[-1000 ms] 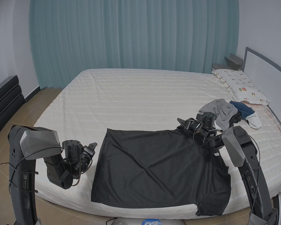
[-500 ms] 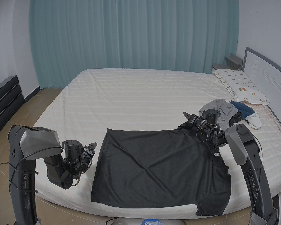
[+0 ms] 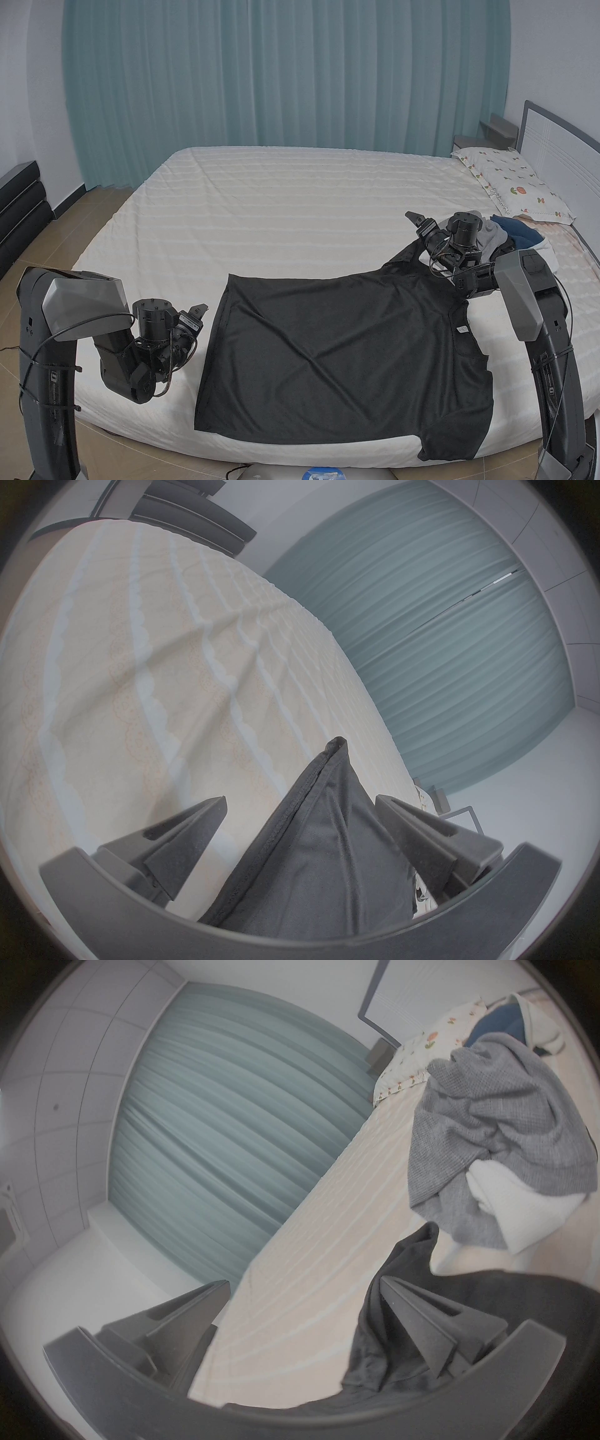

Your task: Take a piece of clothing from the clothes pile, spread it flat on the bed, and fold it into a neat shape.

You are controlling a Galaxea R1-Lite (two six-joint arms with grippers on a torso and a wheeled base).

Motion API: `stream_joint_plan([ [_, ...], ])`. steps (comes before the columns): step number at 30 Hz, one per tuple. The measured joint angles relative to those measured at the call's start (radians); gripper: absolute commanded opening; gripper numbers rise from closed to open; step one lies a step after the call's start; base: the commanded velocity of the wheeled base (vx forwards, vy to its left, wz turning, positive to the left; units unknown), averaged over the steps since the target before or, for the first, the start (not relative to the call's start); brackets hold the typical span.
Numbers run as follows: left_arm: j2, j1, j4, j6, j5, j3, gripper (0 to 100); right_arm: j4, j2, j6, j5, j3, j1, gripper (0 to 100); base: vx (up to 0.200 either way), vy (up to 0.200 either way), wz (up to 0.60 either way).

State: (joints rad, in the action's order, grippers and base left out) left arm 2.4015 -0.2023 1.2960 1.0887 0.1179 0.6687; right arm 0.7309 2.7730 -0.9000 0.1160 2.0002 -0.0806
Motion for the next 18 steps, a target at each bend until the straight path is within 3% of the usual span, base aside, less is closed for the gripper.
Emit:
stream_joint_plan([
  [6, 0.0, 0.0, 0.0, 0.0, 0.0, 0.0, 100, -0.038, 0.05, 0.196, -0.013, 0.0, 0.01, 100, 0.0, 0.0, 0.0],
  [18, 0.0, -0.002, 0.0, 0.0, 0.0, 0.0, 100, -0.165, 0.076, 0.211, -0.075, -0.005, 0.018, 100, 0.0, 0.0, 0.0],
])
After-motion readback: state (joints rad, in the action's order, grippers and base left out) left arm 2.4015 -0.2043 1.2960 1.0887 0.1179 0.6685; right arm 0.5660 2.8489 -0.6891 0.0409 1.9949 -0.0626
